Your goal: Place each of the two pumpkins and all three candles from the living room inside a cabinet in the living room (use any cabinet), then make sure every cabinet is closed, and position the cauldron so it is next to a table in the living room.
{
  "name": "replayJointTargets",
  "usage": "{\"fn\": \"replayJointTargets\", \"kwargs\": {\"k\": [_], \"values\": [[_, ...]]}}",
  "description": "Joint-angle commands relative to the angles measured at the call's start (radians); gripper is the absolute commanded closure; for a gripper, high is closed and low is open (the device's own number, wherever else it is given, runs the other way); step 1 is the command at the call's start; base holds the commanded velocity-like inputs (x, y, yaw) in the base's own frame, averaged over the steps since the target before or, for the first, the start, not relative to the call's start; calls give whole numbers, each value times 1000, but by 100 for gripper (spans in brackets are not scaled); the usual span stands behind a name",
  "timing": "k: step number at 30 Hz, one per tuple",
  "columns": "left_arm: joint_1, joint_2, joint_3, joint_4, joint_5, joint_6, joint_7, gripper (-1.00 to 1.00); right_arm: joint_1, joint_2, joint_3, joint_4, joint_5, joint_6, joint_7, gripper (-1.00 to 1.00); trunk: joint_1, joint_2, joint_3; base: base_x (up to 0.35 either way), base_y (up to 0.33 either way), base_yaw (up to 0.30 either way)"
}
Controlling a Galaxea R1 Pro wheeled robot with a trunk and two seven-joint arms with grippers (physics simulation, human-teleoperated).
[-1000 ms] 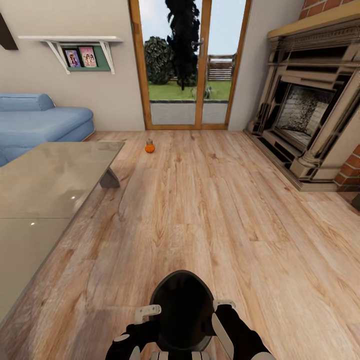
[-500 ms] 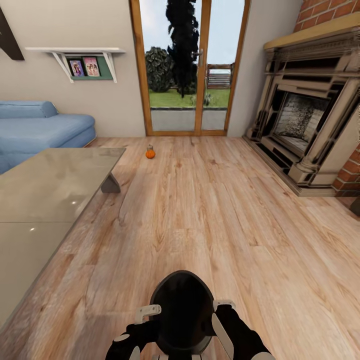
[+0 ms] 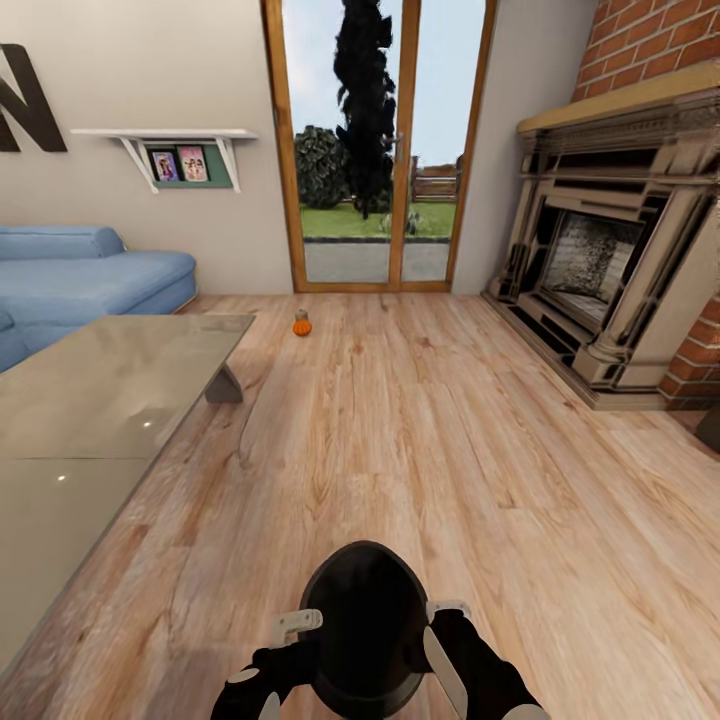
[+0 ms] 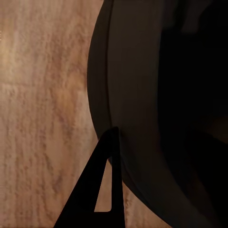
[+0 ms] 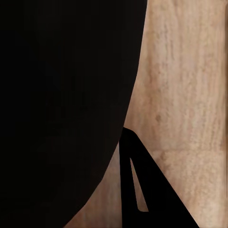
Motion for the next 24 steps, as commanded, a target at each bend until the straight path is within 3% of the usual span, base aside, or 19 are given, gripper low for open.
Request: {"fn": "replayJointTargets", "kwargs": {"k": [1,9,15,24], "values": [[0,0,1,1,-5,2,3,100,-1,0,-1,-5,-8,-4,4,100,0,0,4,0,0,0],[0,0,1,1,-5,2,3,100,-1,0,-1,-7,-13,-5,7,100,-4,2,35,0,0,0],[0,0,1,1,-5,2,2,100,-1,0,0,-7,-19,-63,7,100,-27,44,54,0,0,0],[0,0,1,1,-5,2,2,100,-1,0,0,-7,-18,-70,8,100,-62,107,82,0,0,0]]}}
